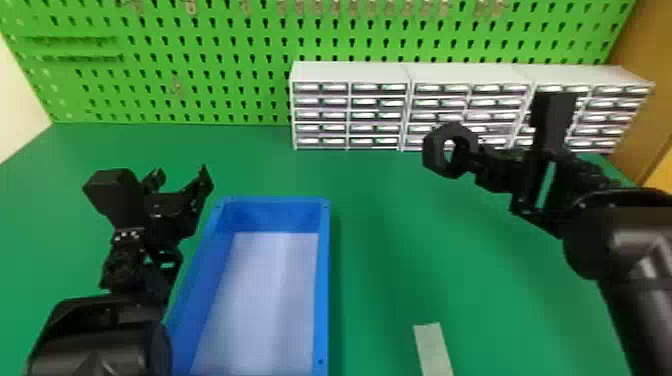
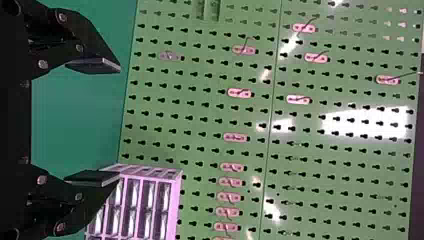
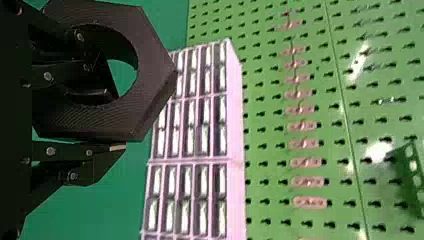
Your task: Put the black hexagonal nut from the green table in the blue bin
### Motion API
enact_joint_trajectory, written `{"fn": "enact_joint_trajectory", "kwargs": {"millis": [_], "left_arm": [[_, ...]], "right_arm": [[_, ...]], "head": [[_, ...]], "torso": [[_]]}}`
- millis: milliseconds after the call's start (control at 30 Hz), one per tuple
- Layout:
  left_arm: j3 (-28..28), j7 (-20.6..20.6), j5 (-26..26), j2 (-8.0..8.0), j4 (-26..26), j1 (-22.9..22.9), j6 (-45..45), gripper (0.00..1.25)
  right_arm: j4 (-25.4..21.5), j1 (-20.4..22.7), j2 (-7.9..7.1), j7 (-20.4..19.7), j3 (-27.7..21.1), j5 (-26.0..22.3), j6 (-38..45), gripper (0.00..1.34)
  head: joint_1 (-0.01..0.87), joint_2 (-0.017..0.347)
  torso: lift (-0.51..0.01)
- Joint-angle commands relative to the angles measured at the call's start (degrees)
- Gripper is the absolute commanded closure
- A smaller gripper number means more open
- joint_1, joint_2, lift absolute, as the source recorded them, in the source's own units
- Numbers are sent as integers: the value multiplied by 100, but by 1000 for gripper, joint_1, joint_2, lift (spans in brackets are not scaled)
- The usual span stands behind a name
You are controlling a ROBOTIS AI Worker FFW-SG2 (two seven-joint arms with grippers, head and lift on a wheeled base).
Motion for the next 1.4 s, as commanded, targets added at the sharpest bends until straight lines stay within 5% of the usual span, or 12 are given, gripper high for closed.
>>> {"fn": "enact_joint_trajectory", "kwargs": {"millis": [0,533,1367], "left_arm": [[-12,9,3,-15,0,-3,0,487],[-47,44,-6,-15,0,-30,0,489],[-47,70,-15,-15,0,-82,0,489]], "right_arm": [[-42,-30,17,3,218,-57,-135,1009],[-42,-179,316,539,824,-75,-293,1012],[309,-381,342,548,2380,-945,-363,1012]], "head": [[686,51],[686,51],[686,51]], "torso": [[-97],[-97],[-97]]}}
